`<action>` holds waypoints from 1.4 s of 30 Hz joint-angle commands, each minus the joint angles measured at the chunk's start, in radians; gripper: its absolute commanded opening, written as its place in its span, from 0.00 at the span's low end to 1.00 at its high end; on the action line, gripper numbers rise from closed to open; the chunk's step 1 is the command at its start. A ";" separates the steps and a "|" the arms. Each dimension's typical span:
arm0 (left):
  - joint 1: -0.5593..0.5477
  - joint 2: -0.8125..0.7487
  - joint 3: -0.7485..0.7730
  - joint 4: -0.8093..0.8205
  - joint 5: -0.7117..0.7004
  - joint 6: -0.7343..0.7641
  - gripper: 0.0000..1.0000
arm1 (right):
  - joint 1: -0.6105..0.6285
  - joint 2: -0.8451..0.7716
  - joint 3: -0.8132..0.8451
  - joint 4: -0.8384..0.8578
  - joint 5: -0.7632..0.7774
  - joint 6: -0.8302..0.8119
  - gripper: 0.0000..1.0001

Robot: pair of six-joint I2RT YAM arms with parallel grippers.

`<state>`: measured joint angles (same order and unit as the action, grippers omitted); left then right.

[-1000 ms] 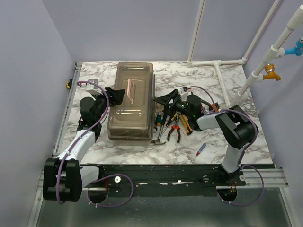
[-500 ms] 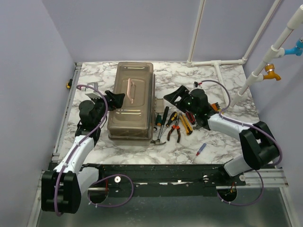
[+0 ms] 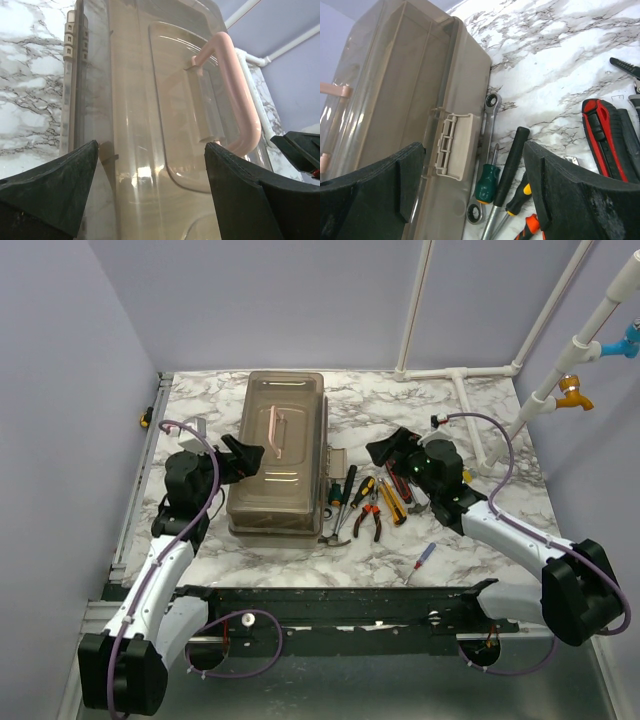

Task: Pack the tool kit

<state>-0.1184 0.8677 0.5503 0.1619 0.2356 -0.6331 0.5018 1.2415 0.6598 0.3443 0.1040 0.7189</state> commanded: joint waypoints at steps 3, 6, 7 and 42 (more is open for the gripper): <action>-0.080 0.074 0.192 -0.233 0.008 0.044 0.88 | -0.005 -0.018 -0.023 -0.003 -0.054 -0.060 0.88; -0.098 0.130 0.278 -0.291 0.012 0.064 0.87 | -0.005 -0.020 -0.026 -0.017 -0.069 -0.071 0.88; -0.102 0.142 0.310 -0.311 0.003 0.070 0.87 | -0.005 -0.022 -0.027 -0.020 -0.071 -0.074 0.88; -0.247 0.599 0.964 -0.840 -0.081 0.256 0.61 | -0.005 0.021 -0.062 0.022 -0.112 -0.044 0.88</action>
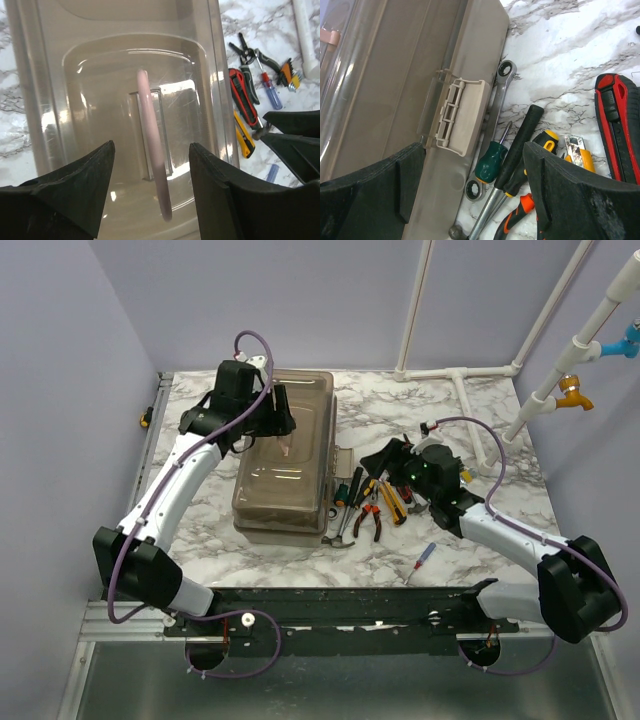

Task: Pack the tool kit

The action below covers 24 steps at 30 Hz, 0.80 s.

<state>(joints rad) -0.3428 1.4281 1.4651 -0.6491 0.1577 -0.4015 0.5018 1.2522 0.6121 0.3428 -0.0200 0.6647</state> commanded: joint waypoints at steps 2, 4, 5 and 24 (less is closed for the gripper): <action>-0.027 0.057 0.057 -0.024 -0.015 0.029 0.54 | -0.006 0.010 -0.016 0.024 0.012 0.013 0.88; -0.027 0.073 0.067 -0.023 -0.018 0.034 0.41 | -0.005 0.010 -0.018 0.025 0.008 0.015 0.88; -0.028 0.080 0.072 -0.025 -0.022 0.038 0.35 | -0.005 0.010 -0.018 0.025 0.009 0.015 0.88; -0.051 0.051 0.218 -0.083 -0.093 0.048 0.00 | -0.005 0.036 -0.004 0.025 -0.017 0.019 0.88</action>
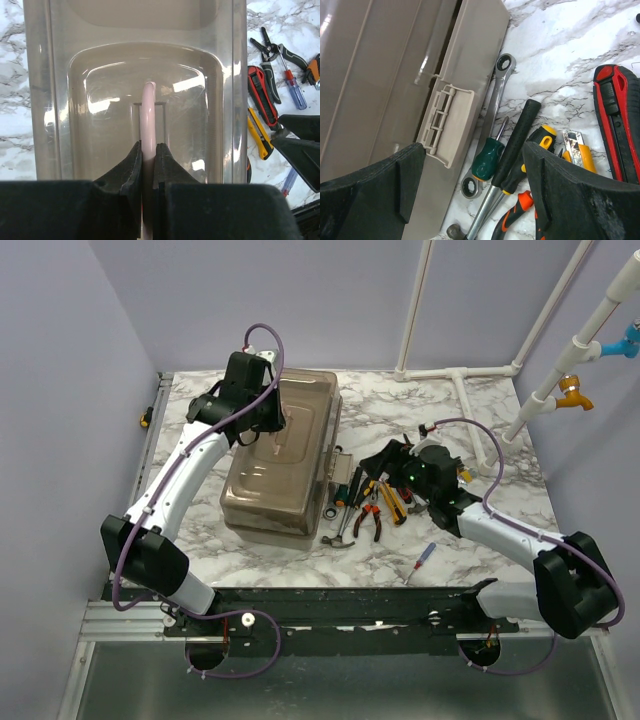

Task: Pack the tool kit

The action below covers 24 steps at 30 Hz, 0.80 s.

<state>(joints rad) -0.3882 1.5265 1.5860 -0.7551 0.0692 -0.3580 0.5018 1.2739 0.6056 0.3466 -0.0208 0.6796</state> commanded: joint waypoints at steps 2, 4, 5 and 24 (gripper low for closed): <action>-0.005 -0.054 0.114 0.013 -0.011 0.002 0.00 | -0.005 0.017 0.003 0.025 -0.020 0.007 0.87; 0.000 -0.066 0.121 0.018 -0.011 -0.003 0.00 | -0.005 0.019 0.003 0.026 -0.021 0.009 0.87; 0.003 -0.070 0.123 0.023 -0.008 -0.009 0.00 | -0.005 0.021 0.003 0.028 -0.023 0.011 0.88; 0.273 -0.148 0.051 0.094 0.285 -0.086 0.00 | 0.002 0.236 0.290 -0.126 -0.153 0.184 0.70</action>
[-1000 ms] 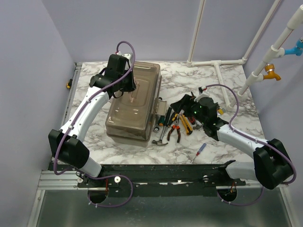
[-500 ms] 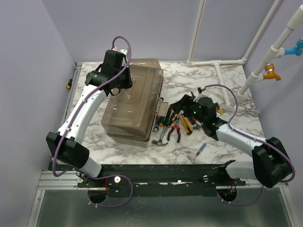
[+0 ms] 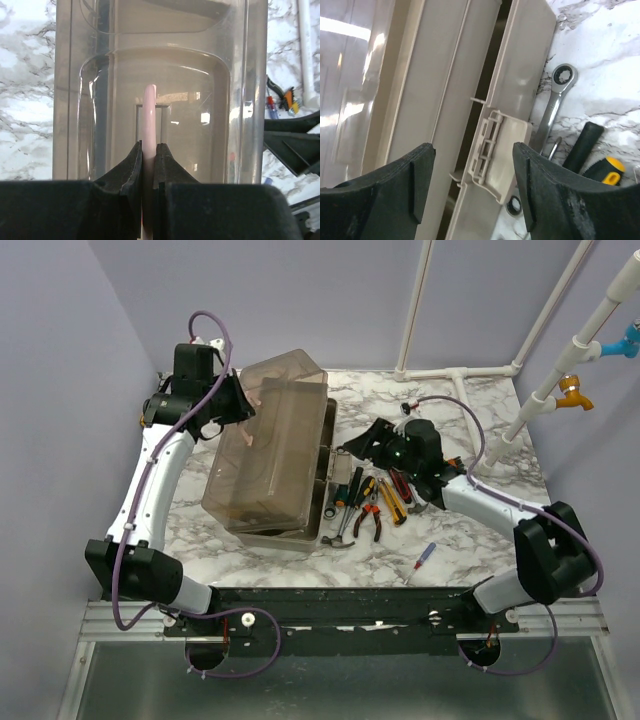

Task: Pack the tool kit

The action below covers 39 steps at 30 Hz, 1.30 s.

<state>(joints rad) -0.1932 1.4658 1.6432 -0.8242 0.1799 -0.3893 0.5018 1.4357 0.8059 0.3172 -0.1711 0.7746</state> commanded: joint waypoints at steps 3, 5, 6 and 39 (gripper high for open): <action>0.119 -0.093 -0.016 0.170 0.215 -0.059 0.00 | 0.007 0.121 0.142 -0.122 0.083 0.103 0.65; 0.141 -0.097 -0.027 0.176 0.233 -0.061 0.00 | 0.007 0.172 0.200 -0.157 0.127 0.080 0.65; 0.150 -0.100 -0.039 0.183 0.244 -0.064 0.00 | 0.007 0.203 0.233 -0.178 0.135 0.068 0.64; 0.330 -0.098 -0.088 0.208 0.472 -0.090 0.00 | 0.009 0.563 0.565 -0.278 0.068 -0.054 0.39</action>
<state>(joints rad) 0.0895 1.4254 1.5177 -0.7193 0.5846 -0.4618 0.5045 1.9965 1.3659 0.1188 -0.1772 0.7677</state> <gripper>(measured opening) 0.094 0.472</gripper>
